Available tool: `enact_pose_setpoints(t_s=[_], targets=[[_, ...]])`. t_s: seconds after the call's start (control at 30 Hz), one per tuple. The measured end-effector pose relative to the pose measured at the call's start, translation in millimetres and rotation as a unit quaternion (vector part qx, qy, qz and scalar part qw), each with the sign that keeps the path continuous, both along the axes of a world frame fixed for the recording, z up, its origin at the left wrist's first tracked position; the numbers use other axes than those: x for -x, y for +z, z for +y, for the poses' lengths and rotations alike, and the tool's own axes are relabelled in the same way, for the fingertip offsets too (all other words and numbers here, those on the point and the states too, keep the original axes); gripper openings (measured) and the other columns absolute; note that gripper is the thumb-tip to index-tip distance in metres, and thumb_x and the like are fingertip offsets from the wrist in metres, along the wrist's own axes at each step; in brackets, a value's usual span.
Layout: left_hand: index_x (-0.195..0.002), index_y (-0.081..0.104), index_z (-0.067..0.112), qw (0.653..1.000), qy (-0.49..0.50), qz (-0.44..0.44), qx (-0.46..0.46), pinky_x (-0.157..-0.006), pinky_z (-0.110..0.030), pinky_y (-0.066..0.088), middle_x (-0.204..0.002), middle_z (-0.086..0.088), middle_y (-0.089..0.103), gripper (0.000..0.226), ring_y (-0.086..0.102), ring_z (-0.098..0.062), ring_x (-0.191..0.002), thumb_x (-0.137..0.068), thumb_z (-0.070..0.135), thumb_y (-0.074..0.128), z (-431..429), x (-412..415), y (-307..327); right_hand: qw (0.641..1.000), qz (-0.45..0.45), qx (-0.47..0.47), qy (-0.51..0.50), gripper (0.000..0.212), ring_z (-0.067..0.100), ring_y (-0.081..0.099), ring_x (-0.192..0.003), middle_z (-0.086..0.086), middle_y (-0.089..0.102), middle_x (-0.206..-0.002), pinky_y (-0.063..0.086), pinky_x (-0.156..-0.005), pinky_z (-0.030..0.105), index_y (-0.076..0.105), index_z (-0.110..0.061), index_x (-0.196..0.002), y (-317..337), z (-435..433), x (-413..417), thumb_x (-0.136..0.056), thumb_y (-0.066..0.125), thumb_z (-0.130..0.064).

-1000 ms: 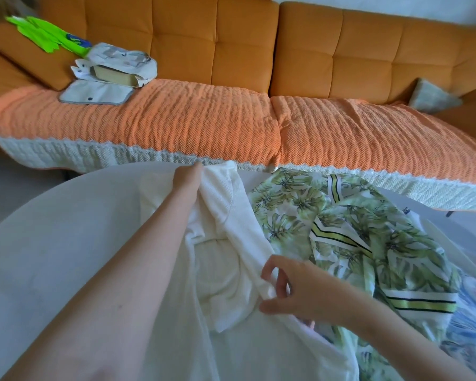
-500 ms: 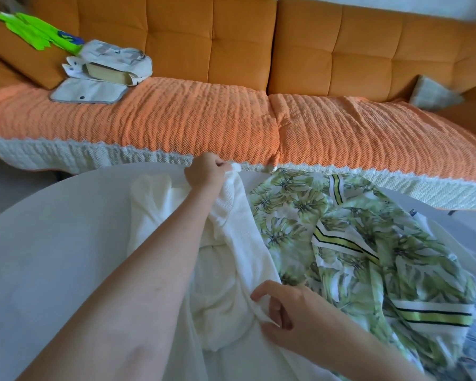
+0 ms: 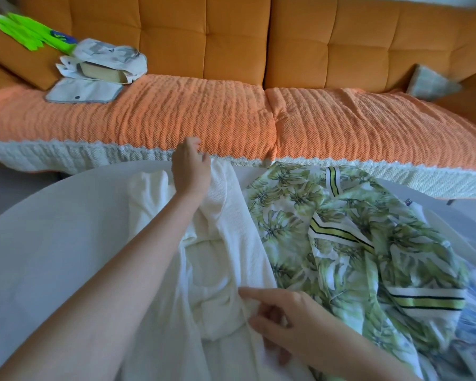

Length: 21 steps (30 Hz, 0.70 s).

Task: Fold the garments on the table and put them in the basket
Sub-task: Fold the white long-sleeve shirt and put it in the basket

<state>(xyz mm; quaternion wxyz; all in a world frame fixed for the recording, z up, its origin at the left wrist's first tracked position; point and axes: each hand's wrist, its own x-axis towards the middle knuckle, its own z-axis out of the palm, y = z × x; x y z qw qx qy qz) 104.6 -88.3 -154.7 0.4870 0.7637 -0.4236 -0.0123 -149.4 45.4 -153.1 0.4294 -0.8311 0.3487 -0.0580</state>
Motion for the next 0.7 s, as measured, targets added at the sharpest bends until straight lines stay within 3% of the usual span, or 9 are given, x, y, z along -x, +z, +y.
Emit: enact_pose_setpoints(t_s=[0.07,0.17,0.27,0.33,0.43,0.53,0.6,0.63,0.7], targets=[[-0.113,0.052,0.006,0.999,-0.016,-0.008,-0.032,-0.089,-0.035,0.04,-0.115,-0.011,0.053,0.026,0.052,-0.027,-0.105,-0.089,0.015,0.055,27.6,5.1,2.6,1.0,-0.014,-0.007,-0.014,0.039,0.002,0.055,-0.055,-0.004,0.064,-0.079,0.046,-0.058,0.011,0.051,-0.034,-0.129,4.0,3.1,3.7,-0.092,0.056,-0.022],[-0.11,0.045,0.007,0.985,-0.039,0.044,-0.162,-0.081,-0.038,0.049,-0.105,-0.012,0.059,0.035,0.06,-0.031,-0.096,-0.088,0.032,0.057,68.5,10.0,-4.2,0.998,-0.03,-0.008,-0.059,0.025,0.01,0.059,-0.055,0.002,0.062,-0.083,0.054,-0.054,0.027,0.06,-0.031,-0.113,6.5,7.0,10.7,-0.091,0.057,-0.019],[-0.113,0.041,0.005,0.963,-0.062,0.098,-0.242,-0.071,-0.041,0.056,-0.098,-0.012,0.064,0.06,0.067,-0.032,-0.081,-0.081,0.051,0.062,90.4,21.8,-5.5,0.998,0.003,0.028,-0.054,0.016,0.006,0.058,-0.061,-0.004,0.062,-0.079,0.052,-0.061,0.022,0.062,-0.033,-0.103,6.1,16.8,13.1,-0.087,0.063,-0.032],[-0.116,0.038,0.002,0.963,-0.065,0.106,-0.239,-0.063,-0.035,0.055,-0.097,-0.013,0.065,0.065,0.067,-0.03,-0.073,-0.078,0.047,0.067,93.5,35.4,-0.4,0.995,0.042,0.07,-0.053,0.024,0.002,0.056,-0.066,-0.008,0.062,-0.079,0.049,-0.069,0.02,0.06,-0.034,-0.103,3.0,22.9,10.9,-0.083,0.064,-0.046],[-0.115,0.03,0.004,0.969,-0.061,0.117,-0.209,-0.071,-0.04,0.056,-0.096,-0.01,0.058,0.058,0.066,-0.032,-0.079,-0.08,0.026,0.071,93.1,50.9,7.0,0.988,0.07,0.111,-0.082,0.033,0.001,0.053,-0.07,-0.011,0.059,-0.077,0.047,-0.072,0.023,0.057,-0.032,-0.102,0.1,26.9,3.3,-0.078,0.064,-0.053],[-0.111,0.025,0.009,0.955,-0.07,0.233,-0.168,-0.073,-0.048,0.057,-0.091,-0.008,0.052,0.057,0.063,-0.029,-0.073,-0.077,0.009,0.071,91.1,48.6,6.2,0.983,0.085,0.13,-0.096,0.031,0.008,0.054,-0.078,-0.013,0.053,-0.075,0.041,-0.068,0.025,0.055,-0.028,-0.101,-2.2,30.0,-4.4,-0.078,0.064,-0.047],[-0.113,0.026,0.012,0.921,-0.07,0.362,-0.126,-0.078,-0.051,0.055,-0.09,-0.007,0.05,0.059,0.059,-0.023,-0.072,-0.076,-0.001,0.07,92.5,47.3,4.3,0.979,0.097,0.15,-0.098,0.025,0.013,0.057,-0.09,-0.014,0.052,-0.083,0.037,-0.067,0.024,0.054,-0.028,-0.105,-5.1,31.5,-6.8,-0.082,0.059,-0.035],[-0.111,0.029,0.014,0.898,-0.066,0.423,-0.098,-0.08,-0.05,0.055,-0.087,-0.006,0.05,0.057,0.058,-0.021,-0.071,-0.075,-0.004,0.069,93.2,46.8,3.3,0.978,0.093,0.152,-0.105,0.024,0.013,0.057,-0.091,-0.015,0.052,-0.083,0.037,-0.068,0.024,0.055,-0.028,-0.106,-6.9,32.1,-6.2,-0.083,0.057,-0.031],[-0.1,0.04,0.013,0.87,-0.063,0.484,-0.069,-0.072,-0.035,0.057,-0.075,-0.004,0.055,0.041,0.06,-0.013,-0.059,-0.077,-0.006,0.069,96.0,47.9,2.3,0.981,0.074,0.136,-0.119,0.023,0.01,0.055,-0.081,-0.014,0.053,-0.077,0.041,-0.069,0.024,0.06,-0.026,-0.106,-7.3,33.1,-4.6,-0.083,0.057,-0.025]])
